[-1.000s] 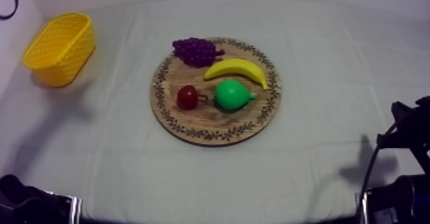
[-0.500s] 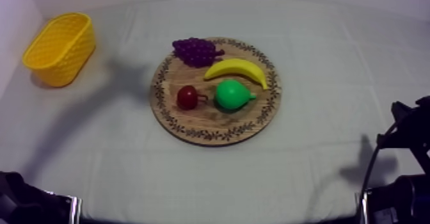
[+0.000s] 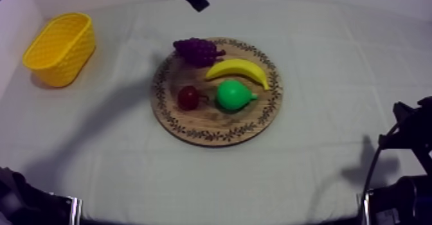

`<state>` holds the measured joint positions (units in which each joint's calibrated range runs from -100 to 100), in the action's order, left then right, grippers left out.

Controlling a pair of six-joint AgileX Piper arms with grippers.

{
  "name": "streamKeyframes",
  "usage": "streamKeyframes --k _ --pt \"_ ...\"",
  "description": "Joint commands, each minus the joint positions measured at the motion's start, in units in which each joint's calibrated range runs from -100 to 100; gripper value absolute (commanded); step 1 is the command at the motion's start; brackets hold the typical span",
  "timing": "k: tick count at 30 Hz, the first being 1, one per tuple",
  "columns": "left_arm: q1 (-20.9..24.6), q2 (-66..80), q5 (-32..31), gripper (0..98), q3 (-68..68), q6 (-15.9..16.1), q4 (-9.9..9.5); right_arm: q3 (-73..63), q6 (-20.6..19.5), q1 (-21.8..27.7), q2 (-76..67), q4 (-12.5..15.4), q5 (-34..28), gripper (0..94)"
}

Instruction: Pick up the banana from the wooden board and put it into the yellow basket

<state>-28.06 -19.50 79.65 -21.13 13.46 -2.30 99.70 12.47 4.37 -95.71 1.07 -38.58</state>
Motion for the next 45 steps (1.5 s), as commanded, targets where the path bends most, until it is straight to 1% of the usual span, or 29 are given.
streamKeyframes --k 1,5,11,12,13,18,20,25,27,29,32,45 --pt "-0.6 -1.8 0.7 0.0 -0.9 0.2 -0.38 0.0 0.0 0.0 0.0 0.0 0.0 0.6" --pt "-1.8 -4.3 1.4 0.0 -1.9 0.8 -0.98 0.0 0.0 0.0 0.0 0.0 0.0 0.6" --pt "-2.4 -6.7 1.2 0.4 -1.4 1.4 -0.99 0.0 0.0 0.0 0.0 0.0 0.0 0.6" --pt "-2.4 -7.0 1.1 2.1 -1.4 1.6 -0.99 0.0 0.0 0.0 0.0 0.0 0.0 0.6" --pt "-2.5 -7.2 1.0 6.8 -1.3 2.0 -0.97 0.0 0.0 0.0 0.0 0.0 0.0 0.6" --pt "-2.7 -8.1 0.6 46.5 0.1 3.6 -0.70 0.0 0.0 0.0 0.0 0.0 0.0 0.6" --pt "-2.8 -8.5 0.6 59.1 0.2 4.1 -0.50 0.0 0.0 0.0 0.0 0.0 0.0 0.6" --pt "-3.3 -10.7 1.5 82.5 -2.0 5.7 -0.73 0.0 0.0 0.0 0.0 0.0 0.0 0.6" --pt "-3.4 -12.2 2.3 89.6 -3.4 6.2 -1.03 0.0 0.0 0.0 0.0 0.0 0.0 0.6" --pt "-3.5 -13.6 2.8 93.2 -4.6 6.6 -1.20 0.0 0.0 0.0 0.0 0.0 0.0 0.6" --pt "-3.4 -15.5 3.1 95.0 -6.2 7.2 -1.26 0.0 0.0 0.0 0.0 0.0 0.0 0.6" --pt "-3.2 -23.9 3.3 92.0 -12.8 10.0 -1.29 0.0 0.0 0.0 0.0 0.0 0.0 0.6"
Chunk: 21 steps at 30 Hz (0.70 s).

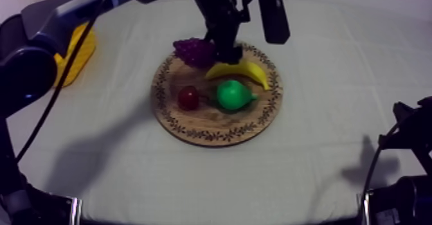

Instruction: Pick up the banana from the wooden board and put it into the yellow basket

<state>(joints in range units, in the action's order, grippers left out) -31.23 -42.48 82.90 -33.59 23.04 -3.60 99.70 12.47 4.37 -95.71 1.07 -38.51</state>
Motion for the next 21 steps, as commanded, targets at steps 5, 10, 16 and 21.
streamKeyframes --k 5,10,16,21 --pt "0.1 -4.3 0.2 90.7 -2.0 1.4 -0.08 0.0 0.0 0.0 0.0 0.0 0.0 0.6" --pt "0.4 -7.9 1.4 89.6 -5.1 2.5 0.05 0.0 0.0 0.0 0.0 0.0 0.0 0.6" --pt "0.5 -11.6 1.9 85.4 -8.7 3.5 0.39 0.0 0.0 0.0 0.0 0.0 0.0 0.6" --pt "0.2 -13.9 2.0 81.9 -10.4 4.0 0.60 0.0 0.0 0.0 0.0 0.0 0.0 0.6"
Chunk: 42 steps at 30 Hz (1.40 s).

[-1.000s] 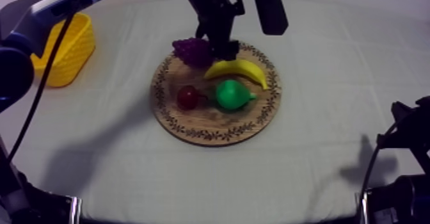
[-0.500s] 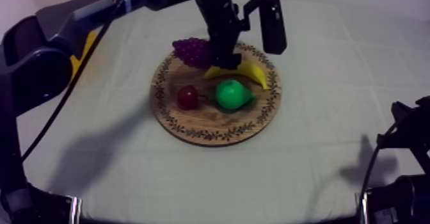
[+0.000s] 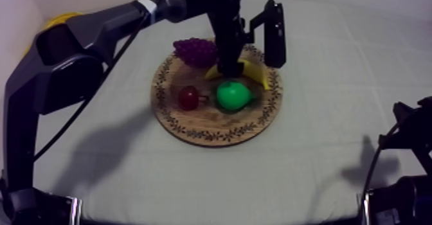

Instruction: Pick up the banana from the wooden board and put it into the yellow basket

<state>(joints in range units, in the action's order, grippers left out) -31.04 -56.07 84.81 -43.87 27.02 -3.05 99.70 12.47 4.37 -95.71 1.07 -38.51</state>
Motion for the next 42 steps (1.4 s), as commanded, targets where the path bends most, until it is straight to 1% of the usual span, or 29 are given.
streamKeyframes --k 1,4,12,18,25,28,34,36,39,42 --pt "0.0 -0.7 0.3 80.9 -0.3 0.0 0.05 0.0 0.0 0.0 0.0 0.0 0.0 0.6" --pt "-0.1 -2.0 1.1 76.3 -1.2 0.1 -0.08 0.0 0.0 0.0 0.0 0.0 0.0 0.6" --pt "0.2 -4.0 2.5 58.0 -2.1 0.0 -0.43 0.0 0.0 0.0 0.0 0.0 0.0 0.6" --pt "0.3 -4.8 2.8 40.1 -2.1 -0.6 -0.50 0.0 0.0 0.0 0.0 0.0 0.0 0.6" --pt "0.3 -4.8 3.0 26.5 -1.9 -1.6 -0.20 0.0 0.0 0.0 0.0 0.0 0.0 0.6" --pt "0.3 -4.3 3.0 23.6 -1.3 -2.0 -0.10 0.0 0.0 0.0 0.0 0.0 0.0 0.6" --pt "0.4 1.0 2.8 22.5 1.7 -2.8 0.28 0.0 0.0 0.0 0.0 0.0 0.0 0.6" --pt "0.9 4.4 2.2 22.6 3.5 -3.3 0.96 0.0 0.0 0.0 0.0 0.0 0.0 0.6" --pt "2.2 11.1 1.0 22.7 7.2 -4.1 2.50 0.0 0.0 0.0 0.0 0.0 0.0 0.6" --pt "3.8 18.9 -0.1 22.8 11.5 -5.3 3.32 0.0 0.0 0.0 0.0 0.0 0.0 0.6"
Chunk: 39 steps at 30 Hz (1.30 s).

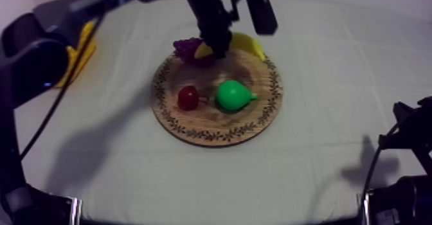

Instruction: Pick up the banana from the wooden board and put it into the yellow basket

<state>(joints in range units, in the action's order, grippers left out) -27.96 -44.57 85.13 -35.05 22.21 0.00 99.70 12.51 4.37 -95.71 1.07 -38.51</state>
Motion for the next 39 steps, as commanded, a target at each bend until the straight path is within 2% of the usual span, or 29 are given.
streamKeyframes --k 1,11,18,30,39 --pt "1.2 10.1 -0.6 22.8 3.9 -1.0 0.39 0.0 0.0 0.0 0.0 0.0 0.0 0.6" --pt "9.5 31.4 -1.2 22.4 10.0 -3.9 1.20 0.0 0.0 0.0 0.0 0.0 0.0 0.6" --pt "17.3 38.8 -1.4 22.0 10.7 -4.6 0.43 0.0 0.0 0.0 0.0 0.0 0.0 0.6" --pt "30.7 39.5 -6.1 21.8 15.0 -2.7 1.63 0.0 0.0 0.0 0.0 0.0 0.0 0.6" --pt "35.5 30.9 -8.6 23.2 17.8 -1.4 1.82 0.0 0.0 0.0 0.0 0.0 0.0 0.6"
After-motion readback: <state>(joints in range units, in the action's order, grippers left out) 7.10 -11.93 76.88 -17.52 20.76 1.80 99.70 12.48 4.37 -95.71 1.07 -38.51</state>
